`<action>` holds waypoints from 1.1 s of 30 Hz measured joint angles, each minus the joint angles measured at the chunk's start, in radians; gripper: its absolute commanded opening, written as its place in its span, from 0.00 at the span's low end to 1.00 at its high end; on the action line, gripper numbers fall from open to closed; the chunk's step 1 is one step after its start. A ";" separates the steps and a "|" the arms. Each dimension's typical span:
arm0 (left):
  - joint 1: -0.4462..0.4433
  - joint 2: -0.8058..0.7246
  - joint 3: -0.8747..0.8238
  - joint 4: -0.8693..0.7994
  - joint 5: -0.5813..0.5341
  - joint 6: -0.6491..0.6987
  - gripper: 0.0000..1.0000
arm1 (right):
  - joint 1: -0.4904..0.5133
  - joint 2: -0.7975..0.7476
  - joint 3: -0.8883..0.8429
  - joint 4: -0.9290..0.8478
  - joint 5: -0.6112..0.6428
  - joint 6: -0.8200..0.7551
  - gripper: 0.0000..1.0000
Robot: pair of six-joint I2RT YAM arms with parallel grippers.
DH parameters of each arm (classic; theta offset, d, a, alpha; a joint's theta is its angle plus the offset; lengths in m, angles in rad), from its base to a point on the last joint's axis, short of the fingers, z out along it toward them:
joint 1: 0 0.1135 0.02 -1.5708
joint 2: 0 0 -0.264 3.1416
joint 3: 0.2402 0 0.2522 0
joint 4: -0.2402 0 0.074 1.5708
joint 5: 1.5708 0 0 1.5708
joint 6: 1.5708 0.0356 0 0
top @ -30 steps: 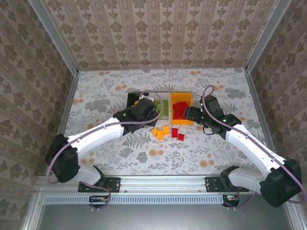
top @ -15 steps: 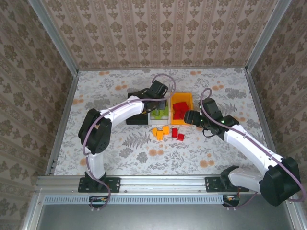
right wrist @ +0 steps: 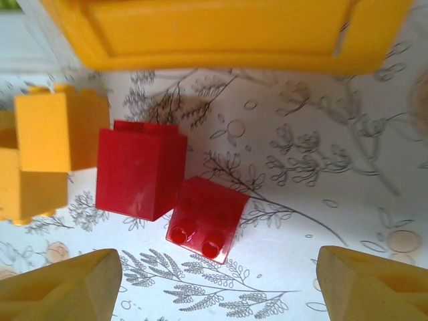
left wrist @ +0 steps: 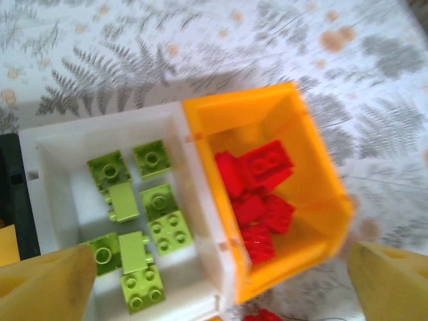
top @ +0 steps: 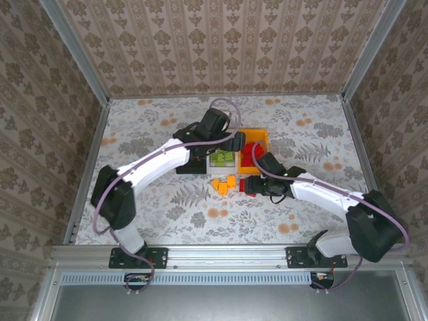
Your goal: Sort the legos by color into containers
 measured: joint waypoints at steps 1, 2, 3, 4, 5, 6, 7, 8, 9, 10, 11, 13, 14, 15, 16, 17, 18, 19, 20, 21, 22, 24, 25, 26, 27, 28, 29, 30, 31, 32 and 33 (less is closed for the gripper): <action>-0.011 -0.042 -0.025 0.008 -0.001 0.000 1.00 | 0.011 0.026 0.007 0.005 0.002 0.000 0.78; -0.023 -0.085 -0.055 0.019 -0.002 -0.001 1.00 | 0.021 0.049 0.015 0.011 0.005 0.000 0.78; -0.032 -0.122 -0.082 0.024 -0.002 -0.001 1.00 | 0.029 0.064 0.022 0.016 0.009 0.000 0.78; -0.041 -0.157 -0.116 0.032 -0.002 -0.002 1.00 | 0.037 0.080 0.031 0.020 0.017 0.000 0.77; -0.047 -0.191 -0.153 0.036 -0.004 -0.004 1.00 | 0.043 0.092 0.039 0.024 0.027 0.000 0.76; -0.047 -0.216 -0.184 0.039 -0.005 -0.008 1.00 | 0.048 0.099 0.047 0.024 0.035 0.000 0.76; -0.047 -0.245 -0.227 0.042 -0.009 -0.014 1.00 | 0.053 0.105 0.054 0.027 0.046 0.000 0.75; -0.046 -0.268 -0.265 0.042 -0.012 -0.020 1.00 | 0.055 0.107 0.060 0.031 0.055 -0.001 0.73; -0.045 -0.286 -0.299 0.040 -0.014 -0.025 1.00 | 0.055 0.107 0.064 0.033 0.061 -0.002 0.72; -0.045 -0.307 -0.338 0.038 -0.018 -0.033 1.00 | 0.055 0.107 0.070 0.034 0.069 -0.005 0.71; -0.045 -0.327 -0.372 0.035 -0.021 -0.041 1.00 | 0.055 0.107 0.077 0.037 0.076 -0.008 0.69; -0.045 -0.360 -0.418 0.029 -0.027 -0.051 1.00 | 0.055 0.110 0.092 0.042 0.084 -0.013 0.67; -0.045 -0.381 -0.439 0.028 -0.032 -0.057 1.00 | 0.055 0.117 0.103 0.045 0.084 -0.018 0.66; -0.045 -0.397 -0.454 0.024 -0.036 -0.062 1.00 | 0.055 0.124 0.114 0.046 0.085 -0.023 0.64; -0.045 -0.420 -0.472 0.022 -0.043 -0.067 1.00 | 0.057 0.134 0.126 0.050 0.085 -0.030 0.63; -0.045 -0.439 -0.486 0.022 -0.049 -0.073 1.00 | 0.060 0.145 0.136 0.051 0.086 -0.035 0.61; -0.045 -0.458 -0.499 0.021 -0.055 -0.077 1.00 | 0.061 0.154 0.144 0.051 0.086 -0.036 0.60; -0.045 -0.475 -0.513 0.022 -0.061 -0.084 1.00 | 0.064 0.167 0.153 0.051 0.086 -0.040 0.58; -0.045 -0.492 -0.528 0.022 -0.067 -0.091 1.00 | 0.066 0.179 0.160 0.051 0.086 -0.044 0.56; -0.045 -0.504 -0.539 0.022 -0.071 -0.097 1.00 | 0.070 0.190 0.166 0.051 0.087 -0.048 0.55; -0.045 -0.516 -0.554 0.019 -0.077 -0.104 1.00 | 0.074 0.201 0.171 0.051 0.087 -0.051 0.53; -0.044 -0.532 -0.577 0.014 -0.087 -0.114 1.00 | 0.080 0.222 0.178 0.048 0.087 -0.054 0.49; -0.044 -0.539 -0.587 0.010 -0.093 -0.119 1.00 | 0.084 0.234 0.182 0.047 0.088 -0.055 0.48; -0.043 -0.546 -0.598 0.004 -0.097 -0.124 1.00 | 0.086 0.246 0.186 0.043 0.089 -0.055 0.46; -0.040 -0.552 -0.605 0.000 -0.100 -0.127 1.00 | 0.086 0.255 0.188 0.042 0.092 -0.054 0.45; -0.037 -0.561 -0.613 -0.005 -0.101 -0.130 1.00 | 0.087 0.263 0.190 0.038 0.095 -0.054 0.44; -0.034 -0.569 -0.620 -0.008 -0.104 -0.130 1.00 | 0.087 0.269 0.190 0.034 0.098 -0.054 0.44; -0.030 -0.575 -0.624 -0.009 -0.106 -0.132 1.00 | 0.087 0.272 0.190 0.029 0.102 -0.053 0.43; -0.027 -0.581 -0.628 -0.009 -0.109 -0.135 1.00 | 0.087 0.274 0.190 0.022 0.107 -0.054 0.41; -0.024 -0.587 -0.629 -0.009 -0.111 -0.138 1.00 | 0.087 0.274 0.190 0.016 0.109 -0.053 0.39; -0.022 -0.590 -0.631 -0.009 -0.114 -0.139 1.00 | 0.086 0.274 0.190 0.013 0.112 -0.053 0.38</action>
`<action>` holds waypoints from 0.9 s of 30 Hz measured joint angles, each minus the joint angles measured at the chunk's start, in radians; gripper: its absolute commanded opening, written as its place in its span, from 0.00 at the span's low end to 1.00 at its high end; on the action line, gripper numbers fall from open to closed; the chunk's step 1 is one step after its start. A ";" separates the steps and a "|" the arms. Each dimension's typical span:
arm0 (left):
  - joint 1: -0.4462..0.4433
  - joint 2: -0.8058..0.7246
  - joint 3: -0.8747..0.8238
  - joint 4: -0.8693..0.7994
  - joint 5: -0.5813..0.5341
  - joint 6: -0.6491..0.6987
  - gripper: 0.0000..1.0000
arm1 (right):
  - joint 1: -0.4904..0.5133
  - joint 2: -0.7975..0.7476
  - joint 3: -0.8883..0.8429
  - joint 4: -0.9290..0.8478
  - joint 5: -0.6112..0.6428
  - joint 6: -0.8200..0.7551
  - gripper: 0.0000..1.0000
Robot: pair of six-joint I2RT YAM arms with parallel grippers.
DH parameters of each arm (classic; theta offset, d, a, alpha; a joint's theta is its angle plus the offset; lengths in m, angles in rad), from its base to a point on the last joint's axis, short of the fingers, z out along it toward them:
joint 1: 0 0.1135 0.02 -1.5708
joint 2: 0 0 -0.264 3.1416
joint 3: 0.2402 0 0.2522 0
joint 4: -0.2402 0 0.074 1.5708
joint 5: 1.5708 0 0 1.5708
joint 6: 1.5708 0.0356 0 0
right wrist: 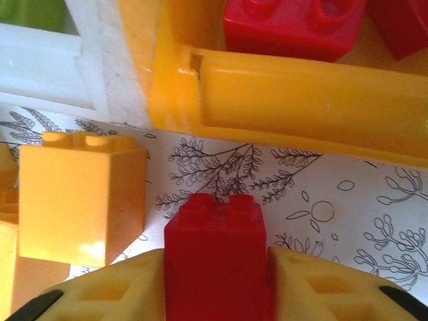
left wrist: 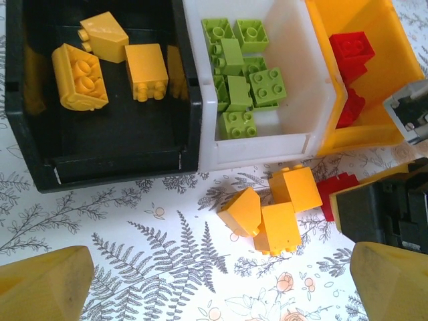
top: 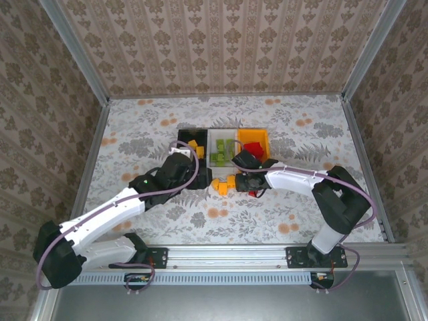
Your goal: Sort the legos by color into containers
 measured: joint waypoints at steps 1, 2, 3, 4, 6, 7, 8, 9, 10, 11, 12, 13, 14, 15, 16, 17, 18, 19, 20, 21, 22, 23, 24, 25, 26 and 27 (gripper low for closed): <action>0.003 -0.004 -0.002 0.000 -0.002 -0.003 1.00 | 0.000 0.000 0.000 -0.002 0.003 0.002 0.36; 0.004 -0.006 -0.002 0.000 -0.004 -0.005 1.00 | 0.000 0.000 0.000 -0.002 0.008 0.003 0.34; 0.005 -0.007 -0.002 0.000 -0.005 -0.006 1.00 | 0.000 -0.002 0.000 -0.002 0.013 0.003 0.32; 0.005 -0.007 -0.002 0.000 -0.006 -0.006 1.00 | 0.000 -0.005 -0.001 -0.001 0.016 0.003 0.31; 0.005 -0.007 -0.002 0.000 -0.008 -0.006 1.00 | 0.000 -0.024 -0.013 -0.002 0.018 0.002 0.28; 0.005 -0.007 -0.002 0.000 -0.008 -0.006 1.00 | 0.000 -0.039 -0.019 -0.006 0.018 0.003 0.28; 0.005 -0.007 -0.003 0.000 -0.008 -0.006 1.00 | 0.000 -0.063 -0.022 -0.015 0.020 0.002 0.28; 0.005 -0.007 -0.004 0.000 -0.008 -0.006 1.00 | 0.000 -0.086 -0.022 -0.022 0.021 0.002 0.28; 0.005 -0.007 -0.006 0.000 -0.008 -0.006 1.00 | 0.000 -0.119 -0.021 -0.026 0.024 0.000 0.27; 0.005 -0.007 -0.010 0.000 -0.008 -0.006 1.00 | 0.000 -0.158 -0.020 -0.032 0.027 -0.002 0.27; 0.005 -0.007 -0.015 0.001 -0.008 -0.006 1.00 | -0.002 -0.187 -0.015 -0.040 0.032 -0.002 0.27; 0.005 -0.007 -0.022 0.001 -0.008 -0.006 1.00 | -0.005 -0.222 -0.005 -0.049 0.035 -0.005 0.28; 0.005 -0.007 -0.029 0.001 -0.008 -0.006 1.00 | -0.012 -0.254 0.008 -0.055 0.040 -0.007 0.28; 0.006 -0.007 -0.034 0.000 -0.007 -0.006 1.00 | -0.022 -0.273 0.023 -0.061 0.041 -0.009 0.28; 0.006 -0.007 -0.037 0.000 -0.007 -0.006 1.00 | -0.039 -0.288 0.050 -0.068 0.044 -0.012 0.28; 0.006 -0.006 -0.040 0.001 -0.006 -0.006 1.00 | -0.057 -0.290 0.079 -0.072 0.048 -0.017 0.28; 0.006 -0.004 -0.041 0.001 -0.005 -0.006 1.00 | -0.074 -0.284 0.103 -0.073 0.050 -0.021 0.28; 0.006 0.000 -0.041 0.001 -0.003 -0.006 1.00 | -0.093 -0.266 0.134 -0.074 0.052 -0.027 0.29; 0.006 0.006 -0.041 0.002 0.000 -0.006 1.00 | -0.111 -0.240 0.165 -0.074 0.055 -0.031 0.29; 0.006 0.011 -0.041 0.002 0.001 -0.006 1.00 | -0.124 -0.211 0.190 -0.072 0.056 -0.034 0.29; 0.006 0.019 -0.041 0.002 0.005 -0.006 1.00 | -0.137 -0.174 0.216 -0.073 0.059 -0.036 0.29; 0.005 0.024 -0.041 0.002 0.007 -0.006 1.00 | -0.149 -0.132 0.241 -0.074 0.063 -0.037 0.29; 0.005 0.029 -0.042 0.002 0.010 -0.006 0.99 | -0.159 -0.095 0.261 -0.075 0.067 -0.039 0.29; 0.005 0.033 -0.042 0.002 0.014 -0.006 1.00 | -0.169 -0.052 0.281 -0.076 0.070 -0.041 0.30; 0.005 0.035 -0.042 0.002 0.016 -0.006 1.00 | -0.177 -0.014 0.297 -0.077 0.074 -0.043 0.31; 0.005 0.037 -0.043 0.002 0.018 -0.006 1.00 | -0.183 0.014 0.308 -0.078 0.076 -0.046 0.33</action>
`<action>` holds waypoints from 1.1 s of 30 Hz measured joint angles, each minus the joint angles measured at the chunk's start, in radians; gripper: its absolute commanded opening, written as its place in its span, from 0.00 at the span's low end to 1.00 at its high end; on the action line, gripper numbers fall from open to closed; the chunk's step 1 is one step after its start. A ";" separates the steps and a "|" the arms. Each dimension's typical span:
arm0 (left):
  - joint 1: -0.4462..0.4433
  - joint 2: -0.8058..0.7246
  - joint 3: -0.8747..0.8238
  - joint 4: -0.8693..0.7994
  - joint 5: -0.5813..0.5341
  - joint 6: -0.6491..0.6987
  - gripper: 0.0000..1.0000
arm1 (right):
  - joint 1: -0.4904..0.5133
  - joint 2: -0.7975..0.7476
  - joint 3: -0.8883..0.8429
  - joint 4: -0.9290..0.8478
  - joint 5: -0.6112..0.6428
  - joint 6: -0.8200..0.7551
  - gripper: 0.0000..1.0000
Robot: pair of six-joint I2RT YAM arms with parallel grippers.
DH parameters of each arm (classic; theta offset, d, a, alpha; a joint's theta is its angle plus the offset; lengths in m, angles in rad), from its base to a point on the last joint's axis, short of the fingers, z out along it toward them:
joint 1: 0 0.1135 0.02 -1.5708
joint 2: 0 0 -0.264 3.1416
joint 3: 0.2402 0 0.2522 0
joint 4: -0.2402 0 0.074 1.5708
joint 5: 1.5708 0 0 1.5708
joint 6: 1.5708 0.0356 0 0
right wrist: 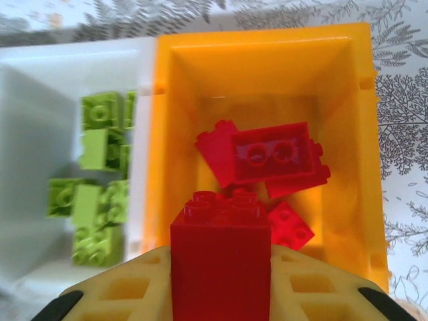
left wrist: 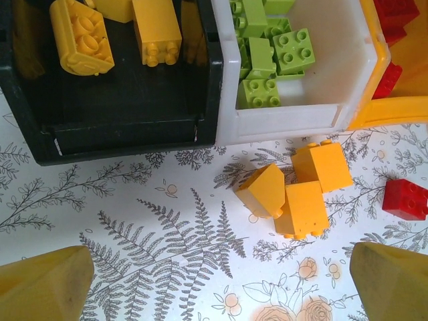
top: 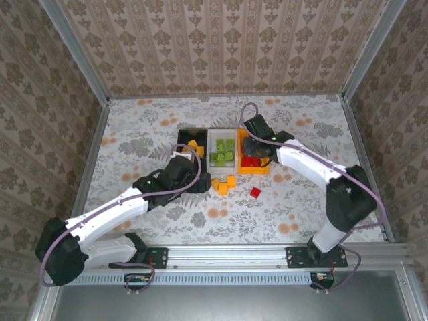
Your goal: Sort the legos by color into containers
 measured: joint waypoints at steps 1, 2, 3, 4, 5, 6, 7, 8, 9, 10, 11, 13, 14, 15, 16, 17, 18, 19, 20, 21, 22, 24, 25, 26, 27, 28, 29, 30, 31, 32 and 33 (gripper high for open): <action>0.000 0.000 -0.003 0.000 0.002 0.000 1.00 | -0.006 0.031 0.013 -0.003 0.002 -0.002 0.38; 0.000 0.000 -0.005 0.000 0.005 0.000 1.00 | -0.011 0.055 0.024 -0.007 0.001 -0.008 0.45; 0.000 0.000 -0.007 0.000 0.005 0.000 1.00 | -0.014 0.072 0.035 -0.008 0.000 -0.012 0.53; 0.000 0.000 -0.009 0.001 0.006 0.000 1.00 | -0.017 0.085 0.044 -0.011 0.000 -0.016 0.61; 0.000 0.000 -0.010 0.001 0.007 0.000 1.00 | -0.018 0.087 0.049 -0.011 -0.003 -0.016 0.66; 0.000 0.000 -0.010 0.001 0.008 0.000 1.00 | -0.018 0.085 0.050 -0.011 -0.003 -0.017 0.70; 0.000 0.000 -0.011 0.001 0.009 0.000 1.00 | -0.018 0.080 0.050 -0.010 -0.004 -0.017 0.72; 0.000 0.000 -0.011 0.003 0.010 0.000 1.00 | -0.017 0.072 0.048 -0.010 -0.005 -0.016 0.74; 0.000 0.000 -0.011 0.003 0.013 0.000 1.00 | -0.016 0.060 0.043 -0.010 -0.006 -0.013 0.75; 0.000 0.000 -0.011 0.004 0.013 0.000 1.00 | -0.015 0.038 0.028 -0.008 -0.008 -0.012 0.76; 0.000 0.000 -0.012 0.006 0.016 0.000 1.00 | -0.012 0.007 0.004 -0.006 -0.011 -0.008 0.77; 0.000 0.000 -0.015 0.010 0.016 0.000 1.00 | -0.006 -0.068 -0.056 -0.005 -0.013 0.000 0.80; 0.000 0.000 -0.018 0.011 0.017 0.000 1.00 | 0.000 -0.111 -0.092 -0.006 -0.014 0.008 0.80; 0.000 0.001 -0.021 0.013 0.017 0.000 1.00 | 0.006 -0.149 -0.127 -0.007 -0.018 0.016 0.81; 0.000 0.001 -0.024 0.015 0.019 0.000 1.00 | 0.016 -0.194 -0.171 -0.010 -0.022 0.023 0.81; 0.000 0.004 -0.026 0.016 0.020 0.000 1.00 | 0.027 -0.230 -0.211 -0.014 -0.026 0.031 0.81; 0.002 0.006 -0.027 0.019 0.021 0.000 1.00 | 0.037 -0.255 -0.242 -0.018 -0.029 0.040 0.81; 0.005 0.009 -0.031 0.024 0.024 -0.001 1.00 | 0.049 -0.280 -0.284 -0.018 -0.034 0.047 0.81; 0.006 0.013 -0.034 0.027 0.024 -0.003 1.00 | 0.059 -0.297 -0.318 -0.022 -0.041 0.053 0.81; 0.007 0.016 -0.038 0.033 0.025 -0.004 1.00 | 0.070 -0.307 -0.352 -0.023 -0.050 0.058 0.81; 0.009 0.020 -0.040 0.035 0.028 -0.006 1.00 | 0.078 -0.308 -0.376 -0.026 -0.058 0.064 0.81; 0.012 0.031 -0.045 0.042 0.032 -0.007 1.00 | 0.092 -0.302 -0.410 -0.026 -0.072 0.068 0.81; 0.012 0.040 -0.045 0.047 0.035 -0.008 1.00 | 0.097 -0.292 -0.419 -0.026 -0.079 0.071 0.80; 0.012 0.050 -0.045 0.050 0.038 -0.008 1.00 | 0.102 -0.274 -0.422 -0.023 -0.084 0.072 0.80; 0.012 0.058 -0.046 0.052 0.040 -0.010 1.00 | 0.105 -0.253 -0.423 -0.016 -0.087 0.072 0.79; 0.012 0.065 -0.046 0.053 0.043 -0.011 1.00 | 0.109 -0.229 -0.423 -0.008 -0.087 0.072 0.78; 0.012 0.070 -0.046 0.053 0.044 -0.011 1.00 | 0.112 -0.206 -0.424 0.001 -0.089 0.073 0.76; 0.012 0.072 -0.047 0.054 0.047 -0.011 1.00 | 0.115 -0.183 -0.425 0.008 -0.090 0.073 0.74; 0.012 0.072 -0.048 0.054 0.047 -0.011 1.00 | 0.117 -0.163 -0.425 0.013 -0.090 0.073 0.71; 0.013 0.072 -0.049 0.055 0.050 -0.011 1.00 | 0.117 -0.142 -0.425 0.018 -0.090 0.075 0.67; 0.012 0.072 -0.050 0.058 0.050 -0.011 1.00 | 0.118 -0.124 -0.425 0.023 -0.090 0.075 0.64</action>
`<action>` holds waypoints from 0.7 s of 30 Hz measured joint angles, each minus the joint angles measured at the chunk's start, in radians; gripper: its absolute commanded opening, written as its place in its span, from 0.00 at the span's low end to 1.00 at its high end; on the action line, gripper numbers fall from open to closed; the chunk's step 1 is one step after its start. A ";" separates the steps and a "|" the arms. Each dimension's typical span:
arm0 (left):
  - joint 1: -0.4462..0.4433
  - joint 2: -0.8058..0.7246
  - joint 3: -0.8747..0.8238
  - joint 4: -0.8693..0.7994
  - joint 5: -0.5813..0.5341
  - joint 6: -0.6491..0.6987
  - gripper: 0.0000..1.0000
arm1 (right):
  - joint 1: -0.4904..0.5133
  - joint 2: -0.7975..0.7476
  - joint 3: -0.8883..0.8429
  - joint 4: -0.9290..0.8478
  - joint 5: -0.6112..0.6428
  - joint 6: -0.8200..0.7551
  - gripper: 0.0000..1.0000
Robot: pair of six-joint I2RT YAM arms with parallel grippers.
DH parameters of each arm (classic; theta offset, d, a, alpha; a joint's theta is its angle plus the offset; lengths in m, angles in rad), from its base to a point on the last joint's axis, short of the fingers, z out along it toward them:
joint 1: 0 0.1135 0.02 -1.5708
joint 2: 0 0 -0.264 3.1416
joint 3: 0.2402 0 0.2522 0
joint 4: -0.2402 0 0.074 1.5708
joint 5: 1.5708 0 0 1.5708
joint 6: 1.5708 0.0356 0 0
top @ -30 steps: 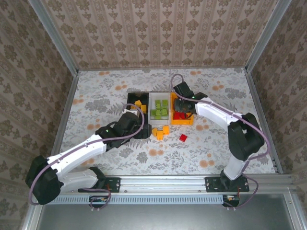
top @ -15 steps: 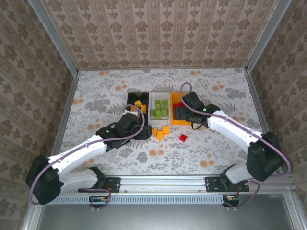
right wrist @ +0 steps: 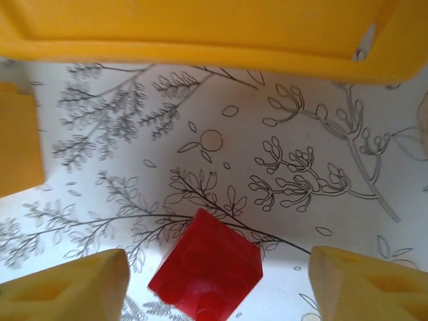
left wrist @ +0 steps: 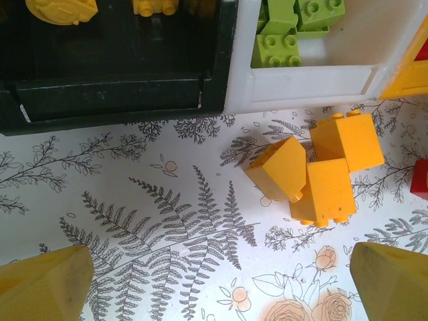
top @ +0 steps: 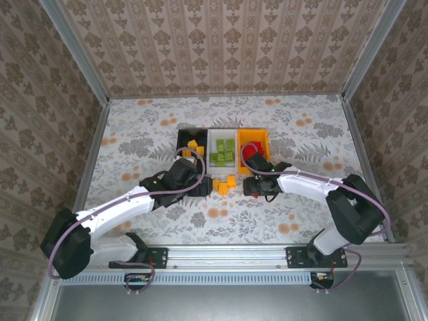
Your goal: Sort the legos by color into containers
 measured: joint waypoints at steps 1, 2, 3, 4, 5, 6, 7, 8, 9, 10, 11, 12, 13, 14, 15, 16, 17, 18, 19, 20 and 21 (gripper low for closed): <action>0.000 0.000 -0.001 0.002 0.000 0.000 1.00 | 0.001 0.014 0.000 0.006 0.000 0.000 0.60; 0.000 0.000 -0.001 0.003 0.000 0.000 1.00 | 0.002 0.027 0.000 0.010 0.000 0.003 0.57; 0.001 0.000 -0.001 0.005 0.000 0.000 1.00 | 0.002 0.036 0.000 0.013 0.000 0.003 0.54; 0.002 0.000 -0.001 0.006 0.000 0.000 1.00 | 0.002 0.043 0.000 0.013 0.000 0.003 0.52; 0.004 0.000 -0.001 0.008 0.000 0.000 1.00 | 0.003 0.045 0.000 0.013 0.004 0.005 0.49; 0.006 0.000 -0.001 0.010 0.000 0.000 1.00 | 0.005 0.045 0.000 0.012 0.005 0.004 0.47; 0.007 0.000 -0.002 0.010 0.000 0.000 1.00 | 0.005 0.046 0.000 0.012 0.005 0.006 0.44; 0.009 0.000 -0.004 0.010 0.000 0.000 1.00 | 0.005 0.046 0.001 0.012 0.006 0.006 0.42; 0.012 0.000 -0.005 0.010 0.000 0.000 1.00 | 0.006 0.046 0.002 0.011 0.008 0.005 0.40; 0.013 0.000 -0.007 0.010 0.000 0.000 1.00 | 0.006 0.045 0.002 0.011 0.008 0.006 0.38; 0.013 0.000 -0.008 0.010 0.000 0.000 1.00 | 0.006 0.044 0.002 0.011 0.008 0.009 0.37; 0.013 0.000 -0.009 0.010 0.001 0.000 1.00 | 0.006 0.042 0.002 0.011 0.009 0.008 0.36; 0.013 0.000 -0.009 0.010 0.002 0.000 1.00 | 0.006 0.039 0.002 0.011 0.008 0.008 0.35; 0.013 0.000 -0.009 0.010 0.004 0.000 1.00 | 0.006 0.033 0.002 0.010 0.008 0.008 0.34; 0.013 0.000 -0.009 0.010 0.004 0.000 1.00 | 0.006 0.023 0.003 0.008 0.008 0.007 0.34; 0.013 0.000 -0.009 0.010 0.006 0.000 1.00 | 0.006 0.003 0.005 0.000 0.009 0.006 0.34; 0.013 0.000 -0.009 0.010 0.007 0.000 1.00 | 0.006 -0.022 0.013 -0.009 0.009 0.003 0.34; 0.013 0.000 -0.009 0.010 0.007 0.000 1.00 | 0.005 -0.045 0.025 -0.020 0.010 0.001 0.34; 0.013 0.000 -0.009 0.010 0.007 0.000 1.00 | 0.003 -0.069 0.043 -0.029 0.012 -0.004 0.34; 0.013 0.000 -0.009 0.010 0.007 0.000 1.00 | -0.003 -0.092 0.071 -0.037 0.013 -0.007 0.35; 0.013 0.000 -0.009 0.010 0.008 0.000 1.00 | -0.008 -0.106 0.102 -0.043 0.013 -0.011 0.35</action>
